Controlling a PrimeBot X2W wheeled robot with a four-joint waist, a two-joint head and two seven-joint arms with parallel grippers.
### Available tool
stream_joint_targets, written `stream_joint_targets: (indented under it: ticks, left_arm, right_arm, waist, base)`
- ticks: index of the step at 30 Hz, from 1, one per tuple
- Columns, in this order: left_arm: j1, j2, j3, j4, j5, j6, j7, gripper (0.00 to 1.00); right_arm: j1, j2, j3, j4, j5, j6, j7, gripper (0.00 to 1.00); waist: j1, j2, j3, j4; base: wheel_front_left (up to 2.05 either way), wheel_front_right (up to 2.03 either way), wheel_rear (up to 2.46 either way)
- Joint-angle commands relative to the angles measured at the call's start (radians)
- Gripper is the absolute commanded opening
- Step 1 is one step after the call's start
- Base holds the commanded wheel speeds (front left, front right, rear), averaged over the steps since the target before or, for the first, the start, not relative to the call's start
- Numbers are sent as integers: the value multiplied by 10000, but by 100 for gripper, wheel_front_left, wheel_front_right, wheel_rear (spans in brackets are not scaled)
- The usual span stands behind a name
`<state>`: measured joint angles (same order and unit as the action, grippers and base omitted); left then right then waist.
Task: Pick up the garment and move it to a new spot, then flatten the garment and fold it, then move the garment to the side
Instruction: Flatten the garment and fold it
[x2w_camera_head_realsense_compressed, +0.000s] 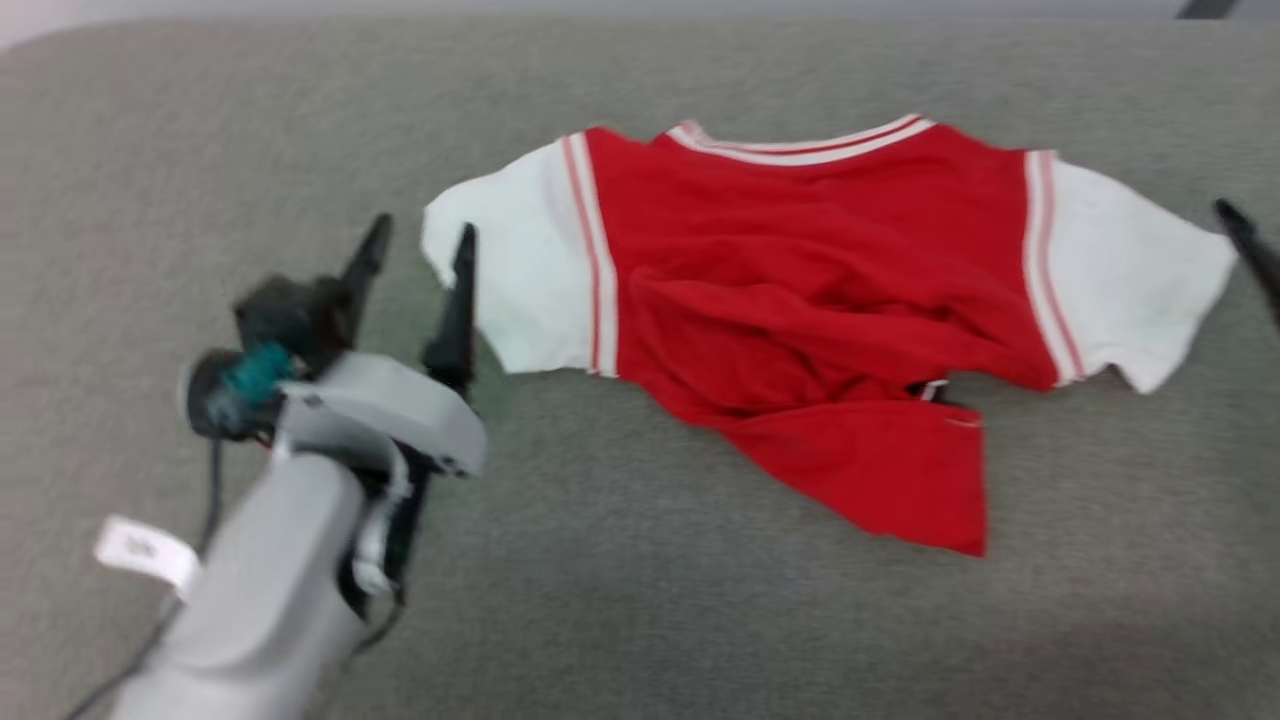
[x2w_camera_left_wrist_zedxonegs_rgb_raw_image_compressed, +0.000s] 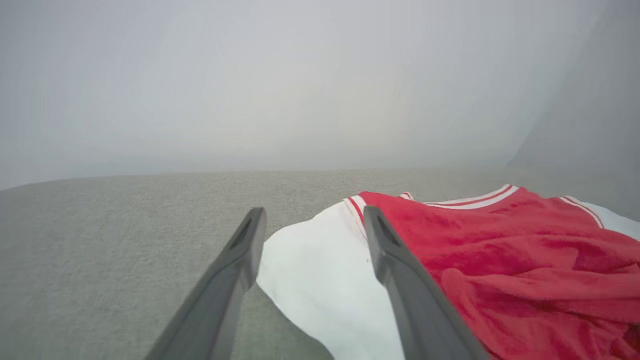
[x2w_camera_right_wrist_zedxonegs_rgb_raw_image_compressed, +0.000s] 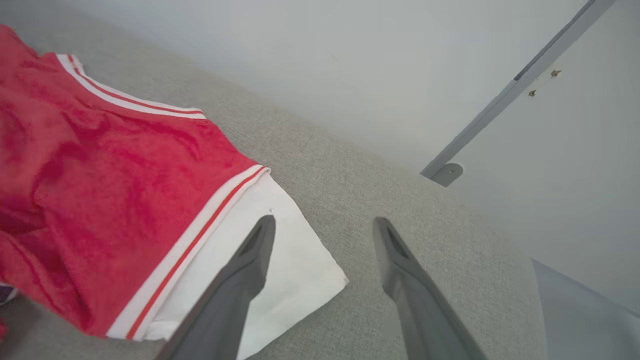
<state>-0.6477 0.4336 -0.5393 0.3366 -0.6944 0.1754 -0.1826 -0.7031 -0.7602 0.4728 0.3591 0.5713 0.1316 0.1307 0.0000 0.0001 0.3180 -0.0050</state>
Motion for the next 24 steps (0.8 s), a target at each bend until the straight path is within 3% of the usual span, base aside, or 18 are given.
stream_joint_targets:
  ticks: [1, 7, 12, 22, 23, 24]
  left_arm:
    - [273, -209, -66, -313, 277, 202, -360, 100]
    - [984, -830, -206, -1580, 1451, 684, -819, 100]
    - [1345, -1364, 175, -2662, 2496, 571, -829, 100]
    - [1621, -1745, 1034, -3221, 3381, -17, -834, 100]
    - [1555, -1704, 1089, -3219, 3410, -118, -834, 100]
    - [1466, -1652, 1134, -3192, 3445, -223, -834, 100]
  right_arm:
    - [-475, -339, 464, 156, 434, -18, 515, 100]
    - [-2074, -1897, 2583, -56, 2240, -18, 2794, 100]
    - [-3325, -2869, 3674, -158, 3259, -18, 4035, 100]
    - [-4207, -2905, 5655, 317, 4592, -18, 5660, 100]
    - [-4247, -2900, 5840, 233, 4652, -18, 5705, 54]
    - [-4295, -2895, 6015, 158, 4741, -16, 5711, 31]
  waist:
    - [0, -1, 763, 953]
    - [0, -1, 1634, 1872]
    - [0, -1, 2400, 2363]
    - [0, -1, 2868, 2415]
    - [0, -1, 2860, 2371]
    - [0, -1, 2845, 2312]
  base:
    - [0, 0, 0]
    - [0, 0, 0]
    - [0, 0, 0]
    - [0, 0, 0]
    - [0, 0, 0]
    - [0, 0, 0]
